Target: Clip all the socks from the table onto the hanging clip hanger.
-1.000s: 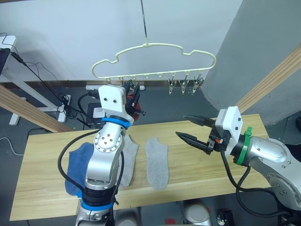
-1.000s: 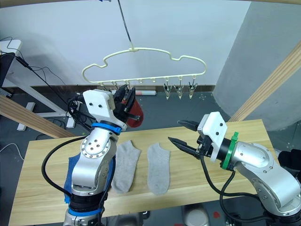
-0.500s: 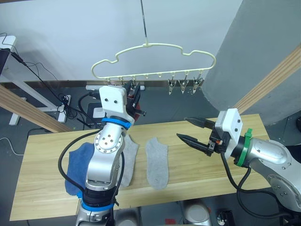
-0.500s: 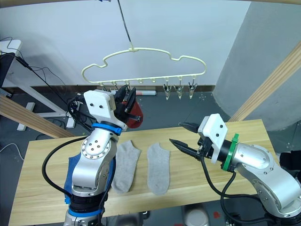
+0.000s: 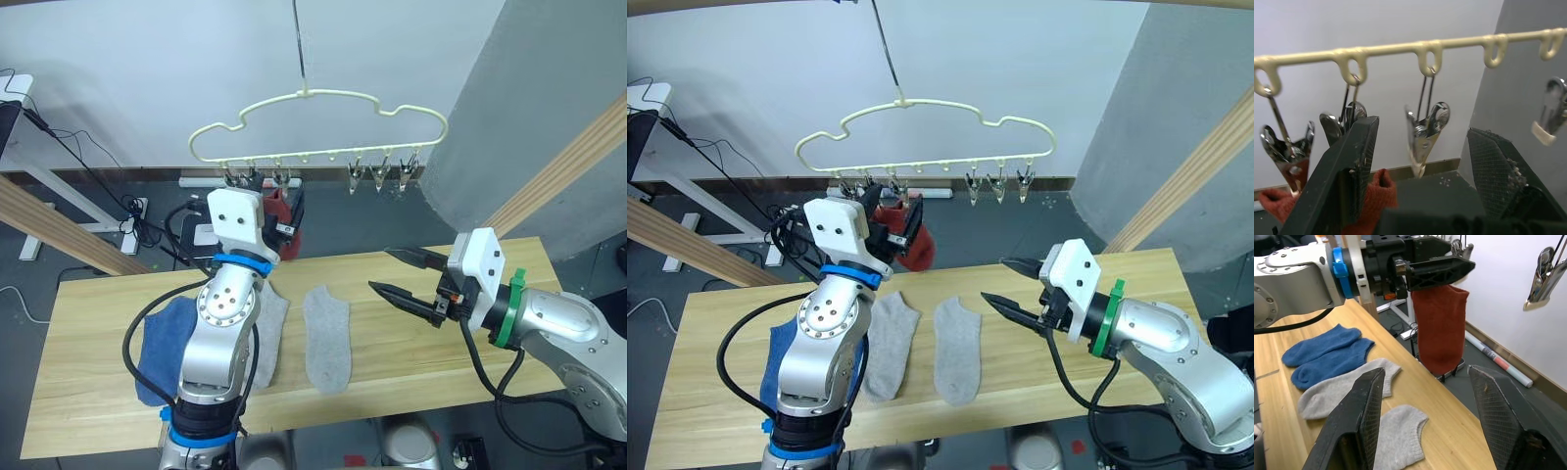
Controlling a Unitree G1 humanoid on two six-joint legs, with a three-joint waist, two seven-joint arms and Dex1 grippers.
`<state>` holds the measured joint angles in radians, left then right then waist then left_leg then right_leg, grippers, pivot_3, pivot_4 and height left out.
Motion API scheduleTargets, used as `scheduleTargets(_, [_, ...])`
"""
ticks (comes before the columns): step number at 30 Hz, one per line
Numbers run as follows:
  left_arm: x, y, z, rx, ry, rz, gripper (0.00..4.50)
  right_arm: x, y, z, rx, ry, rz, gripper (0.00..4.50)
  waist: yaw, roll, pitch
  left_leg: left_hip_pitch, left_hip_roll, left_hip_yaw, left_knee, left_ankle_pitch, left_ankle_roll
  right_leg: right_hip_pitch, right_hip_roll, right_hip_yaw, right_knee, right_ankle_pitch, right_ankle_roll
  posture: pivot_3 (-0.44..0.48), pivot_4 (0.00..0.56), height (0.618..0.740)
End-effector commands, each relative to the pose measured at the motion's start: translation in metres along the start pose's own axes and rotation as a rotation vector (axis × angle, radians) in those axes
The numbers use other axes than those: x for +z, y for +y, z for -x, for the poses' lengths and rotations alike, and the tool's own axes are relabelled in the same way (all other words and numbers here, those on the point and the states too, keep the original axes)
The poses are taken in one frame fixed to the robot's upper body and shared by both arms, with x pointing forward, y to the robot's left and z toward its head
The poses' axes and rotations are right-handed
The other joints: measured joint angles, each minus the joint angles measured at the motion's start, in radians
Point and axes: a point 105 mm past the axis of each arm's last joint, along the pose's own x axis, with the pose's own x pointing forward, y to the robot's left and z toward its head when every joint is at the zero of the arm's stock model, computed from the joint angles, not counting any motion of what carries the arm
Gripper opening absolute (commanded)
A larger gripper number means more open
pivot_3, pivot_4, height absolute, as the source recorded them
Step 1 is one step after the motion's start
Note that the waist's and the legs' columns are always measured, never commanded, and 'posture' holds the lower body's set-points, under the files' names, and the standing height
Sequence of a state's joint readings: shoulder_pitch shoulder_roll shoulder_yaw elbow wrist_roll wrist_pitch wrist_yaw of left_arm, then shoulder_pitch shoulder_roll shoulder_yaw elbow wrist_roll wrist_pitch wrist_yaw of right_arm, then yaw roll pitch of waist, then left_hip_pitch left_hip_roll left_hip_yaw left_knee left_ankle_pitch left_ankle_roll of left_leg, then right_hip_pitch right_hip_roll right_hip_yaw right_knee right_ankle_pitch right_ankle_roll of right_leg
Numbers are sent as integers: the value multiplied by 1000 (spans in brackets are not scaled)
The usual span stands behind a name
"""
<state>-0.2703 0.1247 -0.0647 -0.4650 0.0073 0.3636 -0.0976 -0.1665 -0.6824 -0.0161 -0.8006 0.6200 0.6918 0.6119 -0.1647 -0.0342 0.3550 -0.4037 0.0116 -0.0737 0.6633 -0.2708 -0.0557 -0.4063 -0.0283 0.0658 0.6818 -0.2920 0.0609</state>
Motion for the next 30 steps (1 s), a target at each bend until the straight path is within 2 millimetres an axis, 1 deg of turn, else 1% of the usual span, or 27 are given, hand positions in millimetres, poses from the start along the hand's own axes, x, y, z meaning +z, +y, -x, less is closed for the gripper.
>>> scheduleTargets(1, [15,1,2,34,-68,-7,3101,10,2,4,30,-29,27,2835,0,0,0,0,0,0,0,0,0,0,0,0,0,0,0,-306,334,740])
scheduleTargets(10, [20,-4,3,72,-124,8,3101,12,-2,9,56,-5,38,2835,0,0,0,0,0,0,0,0,0,0,0,0,0,0,0,-314,329,740])
scheduleTargets(15, [21,-8,1,81,-140,15,3101,16,0,9,73,-1,38,2835,0,0,0,0,0,1,1,0,0,0,0,0,0,0,0,-321,325,740])
scheduleTargets(21, [22,-10,0,127,-140,30,3101,22,-4,10,86,0,37,2835,0,0,0,-1,-1,1,1,0,0,0,0,0,0,0,1,-323,323,740])
scheduleTargets(24, [21,-12,-1,124,-133,29,3101,23,-6,10,89,-2,25,2835,-1,-1,0,-1,-1,1,1,0,0,0,0,0,0,0,1,-324,321,740])
scheduleTargets(30, [19,-12,-4,130,-119,22,3101,23,-2,10,107,-1,-6,2835,-1,-1,0,-2,0,1,2,0,0,0,0,-1,0,0,0,-326,316,740])
